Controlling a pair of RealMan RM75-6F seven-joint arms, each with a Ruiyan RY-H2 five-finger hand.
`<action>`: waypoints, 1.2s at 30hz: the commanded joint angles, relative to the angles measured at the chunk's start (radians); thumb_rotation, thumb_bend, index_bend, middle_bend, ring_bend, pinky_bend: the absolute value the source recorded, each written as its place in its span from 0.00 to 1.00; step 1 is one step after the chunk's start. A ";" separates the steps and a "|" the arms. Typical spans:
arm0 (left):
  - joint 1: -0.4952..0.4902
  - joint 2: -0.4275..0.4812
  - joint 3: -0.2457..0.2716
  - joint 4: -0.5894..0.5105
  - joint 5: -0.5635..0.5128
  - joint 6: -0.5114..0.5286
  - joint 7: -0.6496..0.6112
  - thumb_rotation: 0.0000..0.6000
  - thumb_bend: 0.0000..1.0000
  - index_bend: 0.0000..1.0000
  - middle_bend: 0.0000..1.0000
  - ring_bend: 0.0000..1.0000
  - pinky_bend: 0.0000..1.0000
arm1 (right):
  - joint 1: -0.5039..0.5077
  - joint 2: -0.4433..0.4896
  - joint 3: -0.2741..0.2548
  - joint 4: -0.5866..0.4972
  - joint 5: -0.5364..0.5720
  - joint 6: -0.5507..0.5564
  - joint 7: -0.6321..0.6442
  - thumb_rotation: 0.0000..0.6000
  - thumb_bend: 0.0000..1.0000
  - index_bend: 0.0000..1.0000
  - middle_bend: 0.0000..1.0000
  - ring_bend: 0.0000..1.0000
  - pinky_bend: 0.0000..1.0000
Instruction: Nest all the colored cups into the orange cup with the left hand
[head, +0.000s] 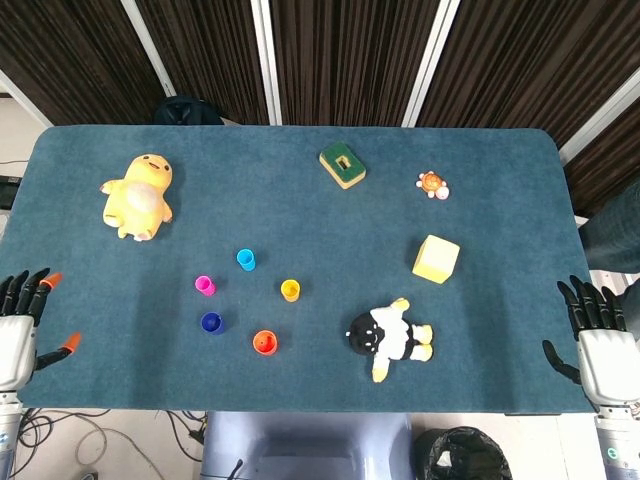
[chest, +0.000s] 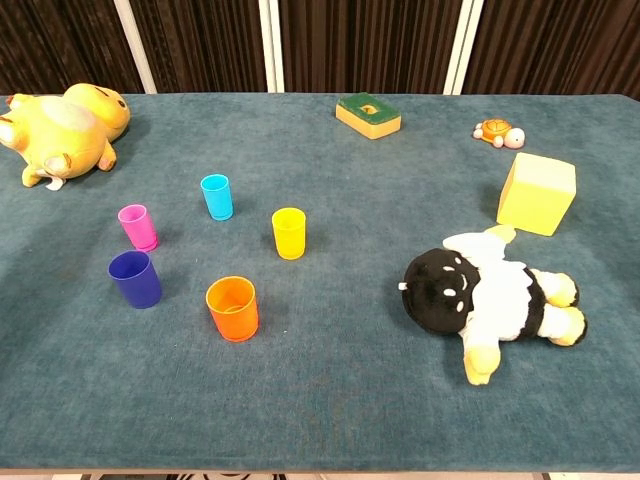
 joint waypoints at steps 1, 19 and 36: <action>-0.045 0.016 -0.013 0.002 0.009 -0.061 -0.039 1.00 0.17 0.16 0.08 0.00 0.01 | 0.001 0.000 -0.001 -0.001 0.001 -0.003 0.001 1.00 0.37 0.07 0.05 0.07 0.04; -0.386 0.036 -0.057 -0.028 0.076 -0.514 -0.064 1.00 0.17 0.17 0.08 0.00 0.01 | -0.003 0.005 0.002 -0.009 0.004 0.002 0.007 1.00 0.37 0.07 0.05 0.07 0.04; -0.484 0.017 -0.011 -0.056 -0.024 -0.700 0.149 1.00 0.15 0.17 0.08 0.00 0.01 | -0.003 0.006 0.006 -0.008 0.015 -0.004 0.013 1.00 0.37 0.07 0.05 0.07 0.04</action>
